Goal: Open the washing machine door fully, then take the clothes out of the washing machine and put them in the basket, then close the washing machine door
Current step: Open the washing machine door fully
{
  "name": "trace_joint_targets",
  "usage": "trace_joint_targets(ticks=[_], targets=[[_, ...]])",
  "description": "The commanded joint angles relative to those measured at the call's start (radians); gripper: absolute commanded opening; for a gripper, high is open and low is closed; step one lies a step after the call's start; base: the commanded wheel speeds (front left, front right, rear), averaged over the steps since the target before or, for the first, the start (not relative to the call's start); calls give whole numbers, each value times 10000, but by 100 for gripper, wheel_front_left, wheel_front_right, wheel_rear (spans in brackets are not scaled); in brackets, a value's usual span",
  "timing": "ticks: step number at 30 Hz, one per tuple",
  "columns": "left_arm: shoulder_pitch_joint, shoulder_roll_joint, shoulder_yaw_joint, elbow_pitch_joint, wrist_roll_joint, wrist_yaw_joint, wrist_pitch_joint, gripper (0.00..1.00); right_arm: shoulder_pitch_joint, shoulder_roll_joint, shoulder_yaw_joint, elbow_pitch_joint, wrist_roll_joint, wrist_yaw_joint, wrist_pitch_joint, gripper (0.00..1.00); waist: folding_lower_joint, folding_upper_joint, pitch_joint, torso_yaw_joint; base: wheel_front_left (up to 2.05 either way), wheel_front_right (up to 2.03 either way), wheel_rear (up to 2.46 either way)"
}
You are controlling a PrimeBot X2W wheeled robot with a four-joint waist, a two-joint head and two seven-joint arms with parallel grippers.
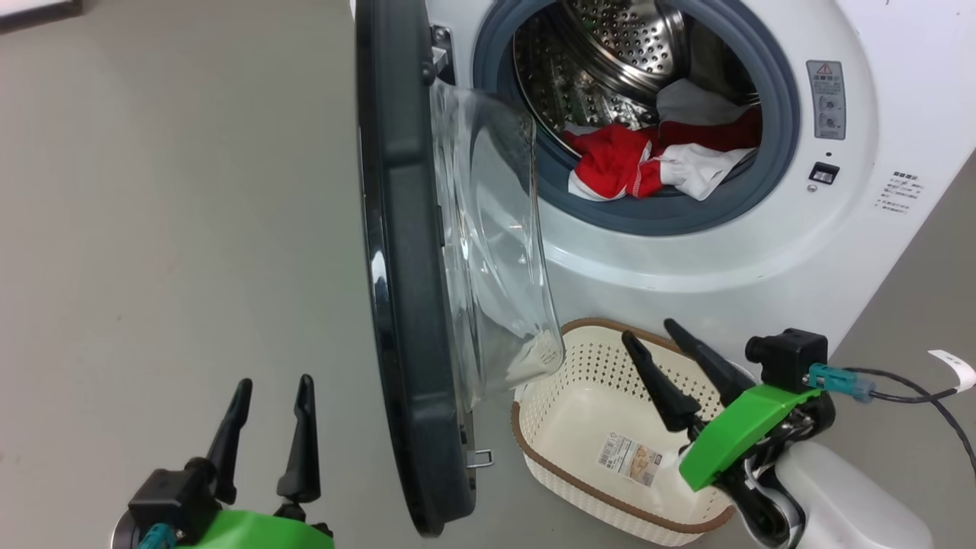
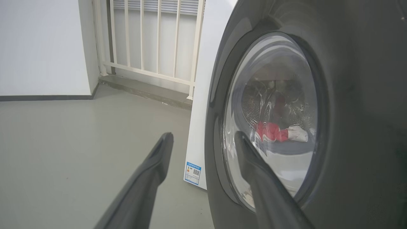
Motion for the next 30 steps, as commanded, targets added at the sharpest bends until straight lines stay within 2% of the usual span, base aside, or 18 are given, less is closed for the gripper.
trace_joint_targets(ticks=[1, 9, 13, 21, 30], targets=[[-29, 152, 372, -200, 121, -52, -51, 100, -34, 141, -309, -223, -493, 50, -131, 100, 0, -1, -21, -35, 0, 0, 0], [-135, 152, 335, -258, 102, 20, -51, 100, 1214, 1264, -3631, -1381, -4574, 50, -140, 100, 0, -1, 91, -22, 0, 0, 0], [-176, 152, 316, -309, 69, 56, -51, 100, 1749, 1597, -4500, -2017, -6070, 50, -141, 100, 0, -1, 153, 6, 0, 0, 0], [-194, 152, 285, -334, 46, 64, -51, 100, 2351, 1905, -5246, -2812, -6825, 50, -142, 100, 0, -1, 210, 25, 0, 0, 0], [-195, 152, 331, -335, 26, 29, -51, 100, 2603, 1979, -5367, -2815, -6950, 50, -142, 100, 0, -1, 270, 31, 0, 0, 0]])
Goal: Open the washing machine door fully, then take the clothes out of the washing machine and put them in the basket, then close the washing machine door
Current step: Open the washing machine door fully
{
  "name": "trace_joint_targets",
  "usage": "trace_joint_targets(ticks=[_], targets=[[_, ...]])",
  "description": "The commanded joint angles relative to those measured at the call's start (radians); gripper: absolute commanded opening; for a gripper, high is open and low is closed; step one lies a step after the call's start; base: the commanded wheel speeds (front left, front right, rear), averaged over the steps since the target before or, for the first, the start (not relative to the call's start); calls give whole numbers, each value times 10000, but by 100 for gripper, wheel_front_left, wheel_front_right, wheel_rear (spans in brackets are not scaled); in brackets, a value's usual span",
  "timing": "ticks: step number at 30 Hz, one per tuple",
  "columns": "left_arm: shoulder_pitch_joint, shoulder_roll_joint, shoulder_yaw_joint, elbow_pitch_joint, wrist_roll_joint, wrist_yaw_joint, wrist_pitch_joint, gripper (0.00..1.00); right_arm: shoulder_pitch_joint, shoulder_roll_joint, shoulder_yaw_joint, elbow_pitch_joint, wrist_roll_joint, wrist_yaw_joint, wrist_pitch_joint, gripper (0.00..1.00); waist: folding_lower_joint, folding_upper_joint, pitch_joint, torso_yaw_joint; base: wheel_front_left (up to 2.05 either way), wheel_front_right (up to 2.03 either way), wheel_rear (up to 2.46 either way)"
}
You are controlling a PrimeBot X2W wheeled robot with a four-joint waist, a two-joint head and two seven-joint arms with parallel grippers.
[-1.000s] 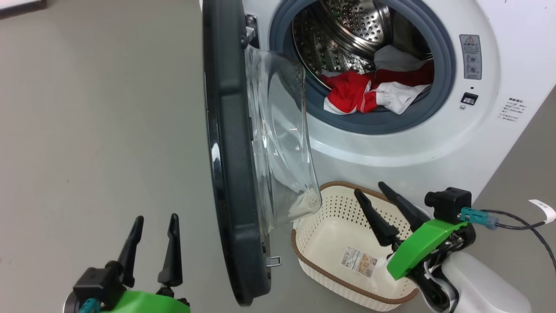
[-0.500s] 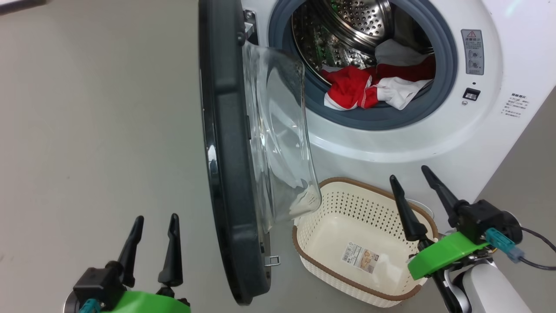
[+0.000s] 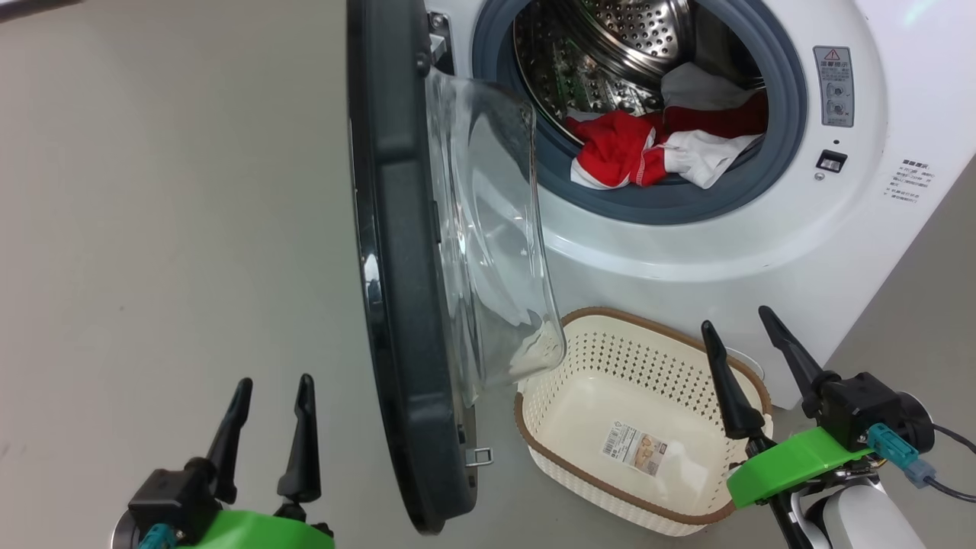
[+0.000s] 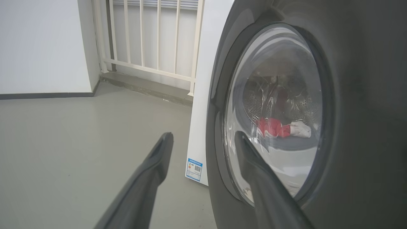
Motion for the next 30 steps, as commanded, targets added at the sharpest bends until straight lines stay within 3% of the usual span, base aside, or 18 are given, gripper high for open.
trace_joint_targets(ticks=[1, 21, 22, 23, 25, 30], targets=[[-207, 150, 358, -273, 22, 8, -51, 100, -82, 39, 135, -254, -46, 48, -64, 100, 0, 0, 6, 1, 0, 0, 0], [-218, 150, 335, -343, 194, 82, -51, 97, -101, 48, 65, -166, 179, 48, -64, 100, 0, 0, 126, 38, 0, 0, 0], [-228, 150, 321, -331, 190, 88, -51, 75, -94, 48, 58, -162, 187, 48, -64, 100, 0, 0, 122, 38, 0, 0, 0], [-244, 150, 306, -333, 192, 94, -51, 41, -85, 48, 51, -156, 196, 48, -64, 100, 0, 0, 119, 37, 0, 0, 0], [-285, 150, 311, -448, 228, 130, -51, 0, -62, 48, 39, -137, 214, 48, -64, 100, 0, 0, 102, 35, 0, 0, 0], [-381, 150, 359, -920, 236, 266, -51, 0, -53, 48, 23, -91, 261, 48, -64, 100, 0, 0, 85, 33, 0, 0, 0]])
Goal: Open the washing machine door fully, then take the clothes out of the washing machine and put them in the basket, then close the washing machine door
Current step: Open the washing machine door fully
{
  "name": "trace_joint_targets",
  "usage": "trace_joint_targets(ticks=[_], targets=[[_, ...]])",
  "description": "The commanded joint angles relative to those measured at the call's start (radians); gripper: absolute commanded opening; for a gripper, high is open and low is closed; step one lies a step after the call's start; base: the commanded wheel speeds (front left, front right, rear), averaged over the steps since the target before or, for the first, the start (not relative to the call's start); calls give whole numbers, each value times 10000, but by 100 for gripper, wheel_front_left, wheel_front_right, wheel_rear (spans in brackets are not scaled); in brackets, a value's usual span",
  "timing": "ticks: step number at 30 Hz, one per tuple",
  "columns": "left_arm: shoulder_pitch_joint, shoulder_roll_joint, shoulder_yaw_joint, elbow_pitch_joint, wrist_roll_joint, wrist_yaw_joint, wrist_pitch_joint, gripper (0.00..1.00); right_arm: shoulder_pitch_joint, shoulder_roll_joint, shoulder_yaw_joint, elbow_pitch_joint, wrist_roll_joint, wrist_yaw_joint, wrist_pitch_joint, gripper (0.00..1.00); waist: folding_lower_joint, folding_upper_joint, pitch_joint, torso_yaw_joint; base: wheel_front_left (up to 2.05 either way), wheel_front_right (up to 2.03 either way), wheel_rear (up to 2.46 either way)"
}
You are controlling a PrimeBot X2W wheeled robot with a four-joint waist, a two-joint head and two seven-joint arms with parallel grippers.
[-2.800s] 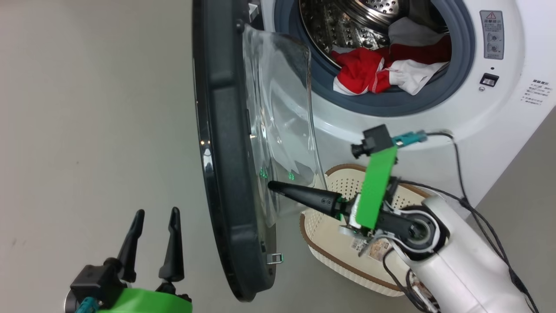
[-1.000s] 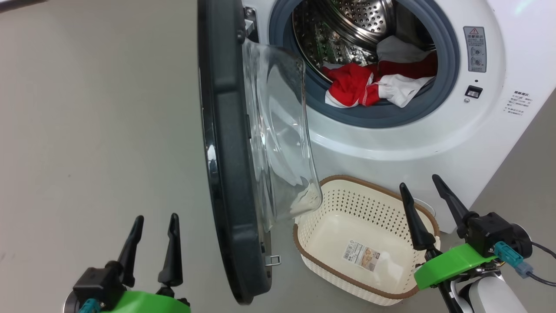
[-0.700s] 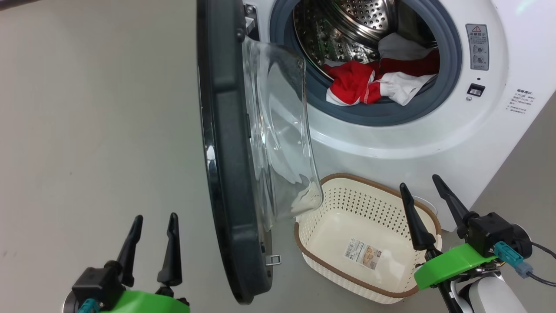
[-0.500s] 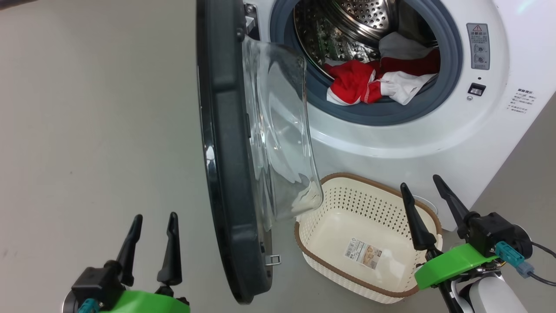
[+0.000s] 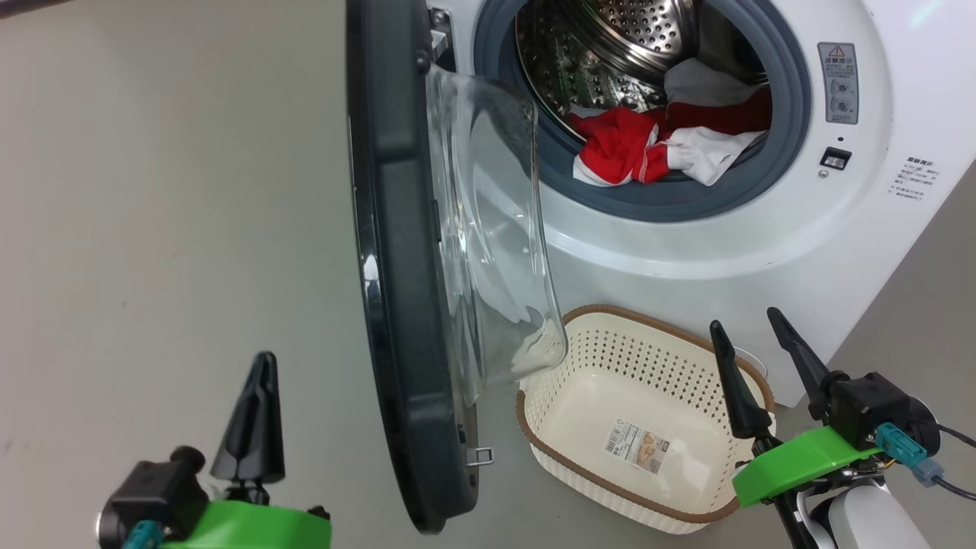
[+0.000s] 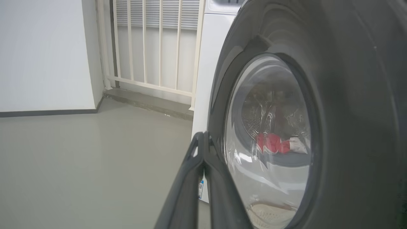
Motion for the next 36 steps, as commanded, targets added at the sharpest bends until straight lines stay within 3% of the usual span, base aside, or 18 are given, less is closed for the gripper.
trace_joint_targets(ticks=[1, 9, 12, 16, 27, 36], targets=[[-381, 150, 372, -398, 61, 104, -51, 0, -55, 31, 221, -199, 108, 48, -64, 100, 0, -1, -7, -2, 0, 0, 0], [-840, 150, 483, -2831, -581, 258, -51, 0, -59, 31, 202, -109, 180, 48, -64, 100, 0, -1, -117, -31, 0, 0, 0], [-989, 150, 168, -4370, -666, 304, -51, 0, -21, 31, 215, -77, 218, 48, -64, 100, 0, -1, -198, -58, 0, 0, 0], [-1016, 150, -455, -5131, -392, 137, -51, 0, 45, 31, 238, -52, 279, 48, -64, 100, 0, -1, -291, -89, 0, 0, 0], [-936, 165, -2811, -4898, 35, -392, 920, 0, 156, 31, 168, -23, 555, 48, -64, 100, 0, -1, -373, -136, 0, 0, 0], [-696, 157, -3913, -3732, -190, -290, 1724, 0, 235, 32, 168, 69, 530, 48, -65, 100, 0, -1, -353, -138, 0, 0, 0]])
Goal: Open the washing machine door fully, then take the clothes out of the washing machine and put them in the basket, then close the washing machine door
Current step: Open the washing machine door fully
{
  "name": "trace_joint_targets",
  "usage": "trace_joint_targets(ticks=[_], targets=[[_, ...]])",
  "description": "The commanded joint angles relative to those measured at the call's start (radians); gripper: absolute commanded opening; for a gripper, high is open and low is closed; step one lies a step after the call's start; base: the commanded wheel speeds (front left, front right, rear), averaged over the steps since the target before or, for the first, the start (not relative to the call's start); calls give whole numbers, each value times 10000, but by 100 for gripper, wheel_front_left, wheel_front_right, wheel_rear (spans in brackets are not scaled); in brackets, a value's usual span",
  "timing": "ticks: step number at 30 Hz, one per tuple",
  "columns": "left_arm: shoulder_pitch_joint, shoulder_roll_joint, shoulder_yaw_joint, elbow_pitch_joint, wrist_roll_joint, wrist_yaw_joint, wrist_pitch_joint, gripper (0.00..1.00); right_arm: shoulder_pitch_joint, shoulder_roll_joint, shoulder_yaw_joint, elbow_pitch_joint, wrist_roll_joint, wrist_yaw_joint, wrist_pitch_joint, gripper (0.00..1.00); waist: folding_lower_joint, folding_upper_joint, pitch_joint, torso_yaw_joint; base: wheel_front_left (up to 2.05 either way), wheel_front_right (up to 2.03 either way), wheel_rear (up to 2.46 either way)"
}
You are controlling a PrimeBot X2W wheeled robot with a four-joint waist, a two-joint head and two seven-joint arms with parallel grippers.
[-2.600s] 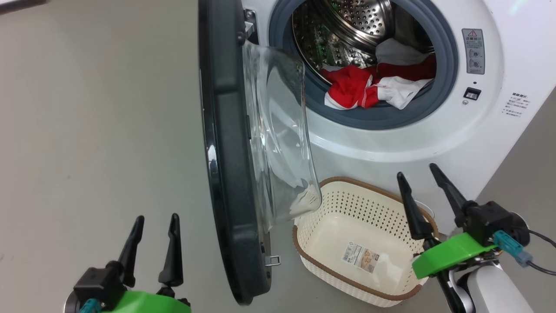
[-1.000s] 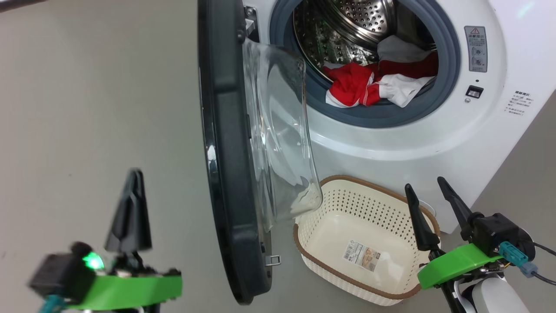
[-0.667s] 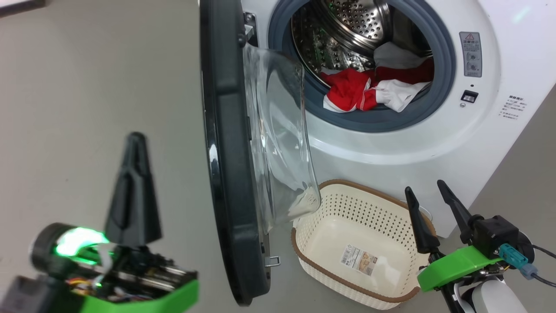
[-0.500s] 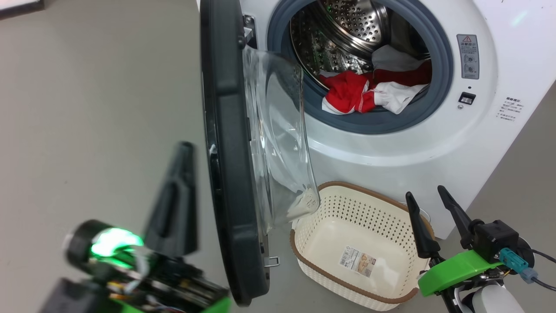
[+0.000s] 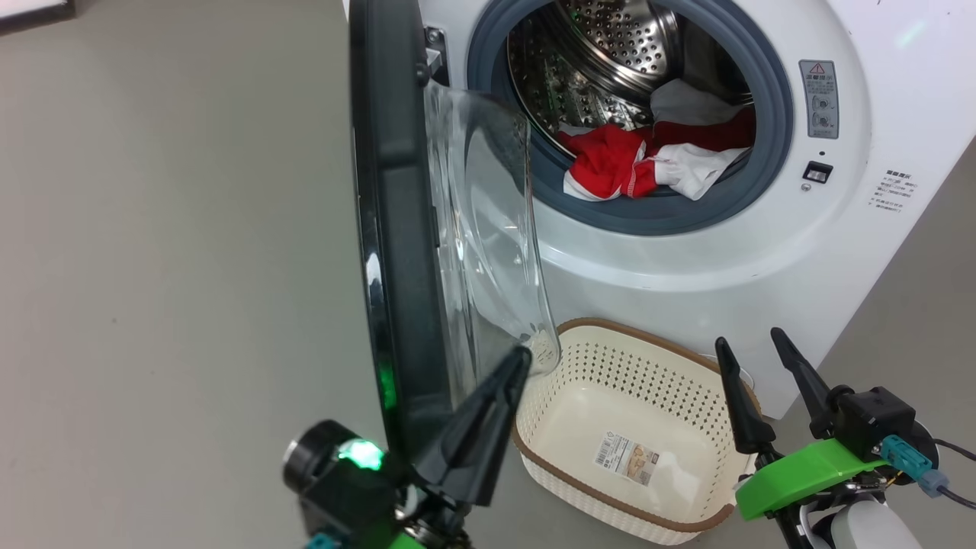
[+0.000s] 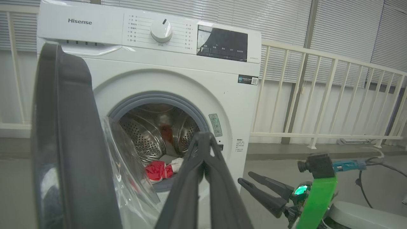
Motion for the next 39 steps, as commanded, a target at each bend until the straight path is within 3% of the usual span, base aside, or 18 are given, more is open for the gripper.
trace_joint_targets(ticks=[1, 10, 19, 39], targets=[[-68, 40, 85, 43, -178, 77, 290, 0, 6, 12, 199, -188, -24, 48, -65, 100, 0, 0, 24, 6, 0, 0, 0], [74, 42, -6, 771, -403, 516, 1422, 0, 3, 12, 132, -153, -106, 48, -65, 100, 0, 0, 149, 47, 0, 0, 0], [134, 278, 502, 796, -152, 1229, 1555, 0, -26, 12, 108, -69, -134, 48, -65, 100, 0, 0, 239, 94, 0, 0, 0], [400, 753, 1513, 1210, -169, 2238, 1847, 0, -413, 13, 292, 150, -127, 48, -65, 100, 0, 0, 573, 232, 0, 0, 0]])
